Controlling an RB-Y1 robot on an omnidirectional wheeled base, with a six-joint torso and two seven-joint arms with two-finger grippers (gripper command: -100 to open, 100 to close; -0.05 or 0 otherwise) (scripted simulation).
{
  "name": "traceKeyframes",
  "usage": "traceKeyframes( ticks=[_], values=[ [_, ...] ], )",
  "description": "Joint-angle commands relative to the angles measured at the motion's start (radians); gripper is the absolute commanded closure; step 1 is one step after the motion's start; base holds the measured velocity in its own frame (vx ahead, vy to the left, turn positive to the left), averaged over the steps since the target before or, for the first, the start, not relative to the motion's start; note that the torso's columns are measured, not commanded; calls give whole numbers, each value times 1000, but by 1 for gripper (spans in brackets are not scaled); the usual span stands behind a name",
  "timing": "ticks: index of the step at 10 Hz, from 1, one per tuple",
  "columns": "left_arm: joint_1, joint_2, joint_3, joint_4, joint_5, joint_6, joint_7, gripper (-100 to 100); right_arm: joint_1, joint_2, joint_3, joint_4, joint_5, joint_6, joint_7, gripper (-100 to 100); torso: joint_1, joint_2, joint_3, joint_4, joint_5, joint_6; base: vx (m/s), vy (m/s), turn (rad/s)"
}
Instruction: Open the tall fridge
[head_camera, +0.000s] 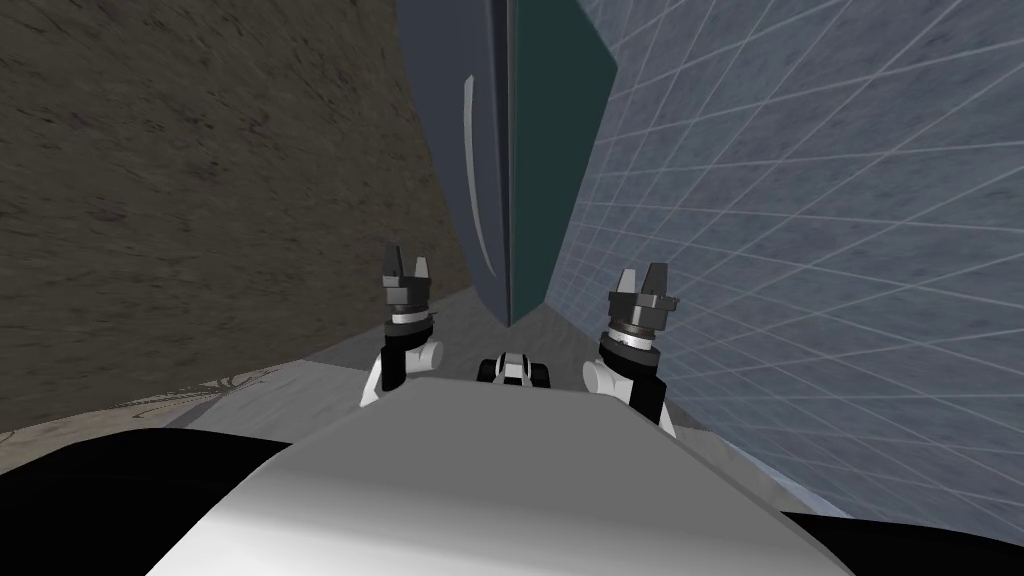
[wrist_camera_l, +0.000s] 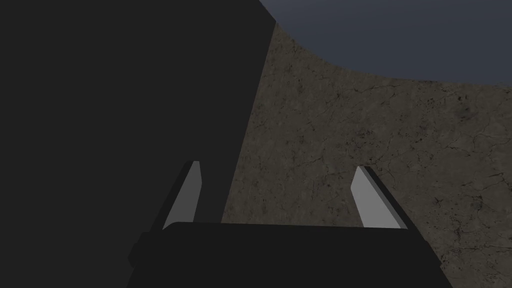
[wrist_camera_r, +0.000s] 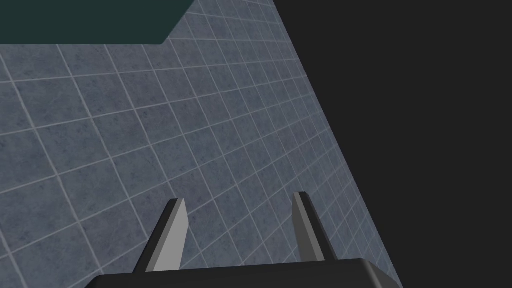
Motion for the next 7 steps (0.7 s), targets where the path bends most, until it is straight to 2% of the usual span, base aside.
traceKeyframes(
  ticks=[1,3,7],
  values=[
    [-7,49,2,24,-12,17,-10,-100,0,0,0,0,0,0,0,0,0,2,-5,3,0,0,37,-24,-18],
    [-20,86,10,73,-34,56,-26,-100,0,0,0,0,0,0,0,0,0,3,-6,4,0,0,94,-37,-46],
    [-37,100,22,138,-63,108,-49,-100,0,0,0,0,0,0,0,0,1,7,-3,5,0,0,84,-46,-33]
  ],
)
